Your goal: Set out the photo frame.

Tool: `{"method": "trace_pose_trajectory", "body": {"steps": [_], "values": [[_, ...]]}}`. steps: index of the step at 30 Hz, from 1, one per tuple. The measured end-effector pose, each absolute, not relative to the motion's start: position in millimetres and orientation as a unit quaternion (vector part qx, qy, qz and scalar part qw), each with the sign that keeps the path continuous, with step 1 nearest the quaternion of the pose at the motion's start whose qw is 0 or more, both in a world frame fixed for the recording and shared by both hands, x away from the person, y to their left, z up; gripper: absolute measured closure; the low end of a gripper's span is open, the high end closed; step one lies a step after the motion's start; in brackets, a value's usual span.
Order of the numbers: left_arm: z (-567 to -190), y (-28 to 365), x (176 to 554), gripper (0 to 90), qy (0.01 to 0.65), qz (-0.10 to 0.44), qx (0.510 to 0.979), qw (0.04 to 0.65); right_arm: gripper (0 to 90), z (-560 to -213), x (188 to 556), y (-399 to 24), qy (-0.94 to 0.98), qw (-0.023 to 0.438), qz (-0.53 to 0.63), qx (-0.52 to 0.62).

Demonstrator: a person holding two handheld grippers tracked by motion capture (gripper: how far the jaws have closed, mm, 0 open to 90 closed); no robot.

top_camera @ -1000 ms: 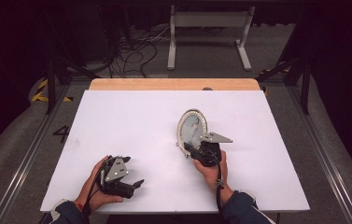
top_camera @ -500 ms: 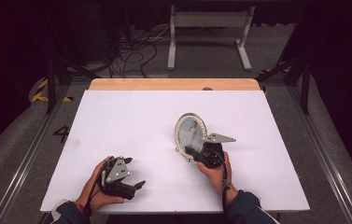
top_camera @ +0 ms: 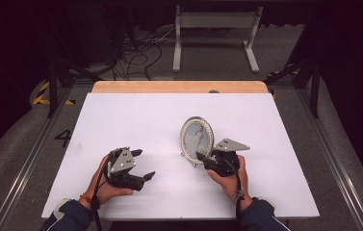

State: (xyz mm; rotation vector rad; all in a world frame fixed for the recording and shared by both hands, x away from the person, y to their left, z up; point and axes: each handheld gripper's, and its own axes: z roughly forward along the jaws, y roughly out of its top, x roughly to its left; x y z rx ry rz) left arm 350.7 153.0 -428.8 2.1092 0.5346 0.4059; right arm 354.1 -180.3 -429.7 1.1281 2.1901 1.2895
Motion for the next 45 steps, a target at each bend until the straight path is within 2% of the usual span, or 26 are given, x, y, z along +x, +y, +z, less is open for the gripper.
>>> {"method": "trace_pose_trajectory", "body": {"steps": [4,16,20,25,32,37,45], "values": [[-427,136,370,17.4,0.212,0.182,0.85,0.445,66.3,-428,345,-190,0.774,0.175,0.459,0.4],[-437,92,417,17.8,0.227,0.129,0.841,0.474,71.4,-419,326,-201,0.764,0.21,0.472,0.387],[-438,80,427,23.3,0.243,0.124,0.83,0.486,71.5,-417,327,-203,0.753,0.218,0.481,0.392],[-440,72,435,23.5,0.243,0.105,0.826,0.497,72.1,-415,327,-204,0.746,0.226,0.49,0.391],[-446,60,439,29.3,0.221,0.072,0.834,0.501,76.6,-412,327,-200,0.736,0.234,0.502,0.389],[-442,61,437,34.3,0.207,0.063,0.83,0.513,76.1,-413,327,-197,0.739,0.239,0.495,0.39],[-439,65,437,37.5,0.206,0.062,0.828,0.518,76.5,-414,330,-197,0.74,0.236,0.493,0.392]]}}
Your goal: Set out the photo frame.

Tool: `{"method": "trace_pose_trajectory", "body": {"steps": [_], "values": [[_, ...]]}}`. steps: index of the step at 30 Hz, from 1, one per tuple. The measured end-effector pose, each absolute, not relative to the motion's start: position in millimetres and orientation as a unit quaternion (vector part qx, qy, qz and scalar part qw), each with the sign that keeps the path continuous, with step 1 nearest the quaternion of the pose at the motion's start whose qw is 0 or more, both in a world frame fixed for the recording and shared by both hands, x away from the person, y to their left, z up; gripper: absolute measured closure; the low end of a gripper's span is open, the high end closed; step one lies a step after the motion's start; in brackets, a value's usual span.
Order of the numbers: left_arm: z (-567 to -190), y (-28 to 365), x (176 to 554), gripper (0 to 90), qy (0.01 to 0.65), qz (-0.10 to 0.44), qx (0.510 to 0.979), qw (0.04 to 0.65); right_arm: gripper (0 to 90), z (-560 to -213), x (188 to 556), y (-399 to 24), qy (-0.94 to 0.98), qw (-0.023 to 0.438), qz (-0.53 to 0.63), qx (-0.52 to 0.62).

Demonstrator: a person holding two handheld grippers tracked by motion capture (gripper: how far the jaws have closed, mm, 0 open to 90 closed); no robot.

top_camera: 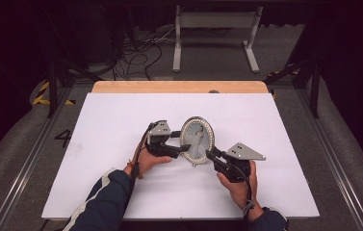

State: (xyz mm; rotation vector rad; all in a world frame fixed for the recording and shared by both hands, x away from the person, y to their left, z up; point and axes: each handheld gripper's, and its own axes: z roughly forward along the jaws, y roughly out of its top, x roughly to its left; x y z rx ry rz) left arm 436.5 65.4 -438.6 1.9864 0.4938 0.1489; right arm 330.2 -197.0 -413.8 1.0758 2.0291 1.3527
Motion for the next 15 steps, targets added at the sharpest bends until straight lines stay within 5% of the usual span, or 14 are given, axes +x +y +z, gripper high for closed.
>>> {"method": "trace_pose_trajectory", "body": {"steps": [7,15], "values": [[-437,74,436,51.5,0.208,0.064,0.827,0.518,76.9,-416,335,-200,0.733,0.234,0.497,0.403],[-436,81,429,54.9,0.222,0.068,0.831,0.506,76.6,-417,342,-198,0.731,0.229,0.5,0.405]]}}
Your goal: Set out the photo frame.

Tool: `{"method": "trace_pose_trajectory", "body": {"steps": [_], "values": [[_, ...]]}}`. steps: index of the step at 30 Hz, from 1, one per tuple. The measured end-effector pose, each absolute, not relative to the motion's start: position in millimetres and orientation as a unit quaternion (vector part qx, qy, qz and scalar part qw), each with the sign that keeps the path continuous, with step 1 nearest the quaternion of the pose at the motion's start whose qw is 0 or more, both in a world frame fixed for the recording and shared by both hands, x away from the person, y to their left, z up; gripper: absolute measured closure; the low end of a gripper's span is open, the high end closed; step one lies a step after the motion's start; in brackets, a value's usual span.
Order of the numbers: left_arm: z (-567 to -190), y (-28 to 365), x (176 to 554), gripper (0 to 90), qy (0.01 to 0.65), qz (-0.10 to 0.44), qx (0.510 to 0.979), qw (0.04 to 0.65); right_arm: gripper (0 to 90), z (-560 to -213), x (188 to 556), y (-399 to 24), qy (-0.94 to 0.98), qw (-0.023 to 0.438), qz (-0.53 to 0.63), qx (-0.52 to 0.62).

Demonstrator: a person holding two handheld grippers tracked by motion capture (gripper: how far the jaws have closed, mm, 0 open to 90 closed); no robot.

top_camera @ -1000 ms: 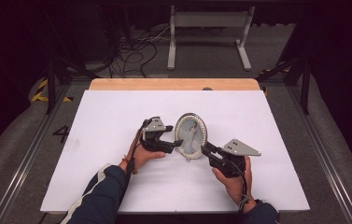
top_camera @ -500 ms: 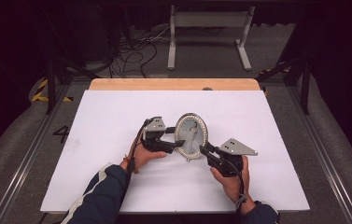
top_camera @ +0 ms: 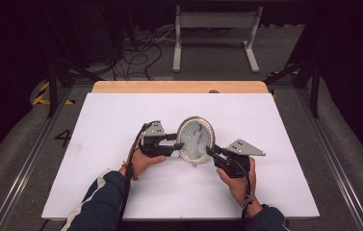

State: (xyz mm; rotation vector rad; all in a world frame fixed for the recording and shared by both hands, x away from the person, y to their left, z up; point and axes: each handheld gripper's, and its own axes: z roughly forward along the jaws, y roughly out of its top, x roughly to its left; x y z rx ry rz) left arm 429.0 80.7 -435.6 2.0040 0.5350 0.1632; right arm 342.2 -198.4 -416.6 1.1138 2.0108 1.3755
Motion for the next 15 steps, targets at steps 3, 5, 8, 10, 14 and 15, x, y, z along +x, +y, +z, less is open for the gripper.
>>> {"method": "trace_pose_trajectory", "body": {"steps": [3,5,8,10,14,15], "values": [[-435,81,426,54.7,0.235,0.069,0.829,0.503,76.6,-416,344,-198,0.73,0.225,0.503,0.404],[-434,82,424,54.7,0.237,0.071,0.83,0.5,76.4,-416,345,-198,0.729,0.223,0.504,0.406],[-433,84,420,55.0,0.235,0.076,0.832,0.496,76.1,-417,348,-198,0.727,0.22,0.508,0.406],[-433,85,419,55.0,0.239,0.075,0.831,0.496,76.0,-417,349,-198,0.726,0.219,0.51,0.406],[-434,86,416,54.3,0.24,0.082,0.833,0.493,75.9,-417,351,-197,0.727,0.22,0.51,0.404],[-434,85,416,54.1,0.24,0.083,0.832,0.493,75.9,-417,350,-196,0.726,0.223,0.509,0.404]]}}
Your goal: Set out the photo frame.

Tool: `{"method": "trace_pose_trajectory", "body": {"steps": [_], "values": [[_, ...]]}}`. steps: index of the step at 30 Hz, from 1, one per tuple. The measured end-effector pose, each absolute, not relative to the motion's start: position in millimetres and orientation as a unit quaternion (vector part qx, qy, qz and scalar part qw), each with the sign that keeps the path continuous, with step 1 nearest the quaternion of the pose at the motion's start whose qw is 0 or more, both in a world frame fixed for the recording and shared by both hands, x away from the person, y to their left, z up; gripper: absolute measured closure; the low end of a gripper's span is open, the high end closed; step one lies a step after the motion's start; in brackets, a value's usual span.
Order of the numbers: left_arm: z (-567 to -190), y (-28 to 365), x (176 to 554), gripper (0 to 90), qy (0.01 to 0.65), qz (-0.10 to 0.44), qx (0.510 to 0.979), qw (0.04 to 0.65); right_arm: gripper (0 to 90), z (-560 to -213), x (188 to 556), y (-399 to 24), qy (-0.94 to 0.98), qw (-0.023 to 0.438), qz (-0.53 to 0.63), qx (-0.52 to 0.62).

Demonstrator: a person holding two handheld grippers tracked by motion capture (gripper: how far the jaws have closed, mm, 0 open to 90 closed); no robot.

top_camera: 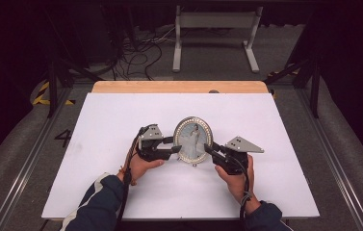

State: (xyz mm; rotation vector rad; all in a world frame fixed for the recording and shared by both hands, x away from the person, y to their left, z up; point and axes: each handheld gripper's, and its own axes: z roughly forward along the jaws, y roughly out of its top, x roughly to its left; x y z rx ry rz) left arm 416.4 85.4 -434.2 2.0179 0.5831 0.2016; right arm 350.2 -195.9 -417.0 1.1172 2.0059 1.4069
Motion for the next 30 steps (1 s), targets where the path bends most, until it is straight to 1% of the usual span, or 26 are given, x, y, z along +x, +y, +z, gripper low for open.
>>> {"method": "trace_pose_trajectory", "body": {"steps": [2,4,5,10,14,18,19,20,24,27,30], "values": [[-435,85,417,52.8,0.245,0.082,0.825,0.503,75.1,-417,349,-195,0.726,0.227,0.509,0.403],[-435,86,419,51.5,0.249,0.082,0.819,0.511,68.5,-417,346,-195,0.723,0.238,0.511,0.399],[-435,88,419,51.7,0.249,0.079,0.817,0.515,68.1,-417,345,-196,0.721,0.243,0.512,0.399],[-432,89,421,51.1,0.238,0.082,0.813,0.525,67.5,-417,339,-200,0.719,0.245,0.514,0.399],[-431,86,421,51.1,0.231,0.089,0.816,0.523,71.0,-417,334,-200,0.719,0.256,0.514,0.391],[-432,87,423,56.7,0.229,0.089,0.817,0.522,72.5,-418,333,-200,0.721,0.254,0.512,0.391],[-432,88,423,56.7,0.228,0.091,0.818,0.52,72.7,-419,333,-199,0.723,0.254,0.51,0.391],[-432,88,422,58.6,0.229,0.097,0.818,0.519,72.9,-419,333,-199,0.724,0.254,0.507,0.392],[-432,88,422,63.7,0.231,0.1,0.819,0.516,76.3,-423,335,-197,0.725,0.254,0.502,0.398],[-433,90,423,67.9,0.231,0.1,0.82,0.515,75.8,-424,336,-196,0.726,0.253,0.502,0.397],[-432,93,423,70.7,0.23,0.088,0.82,0.517,75.5,-424,338,-197,0.726,0.25,0.502,0.397]]}}
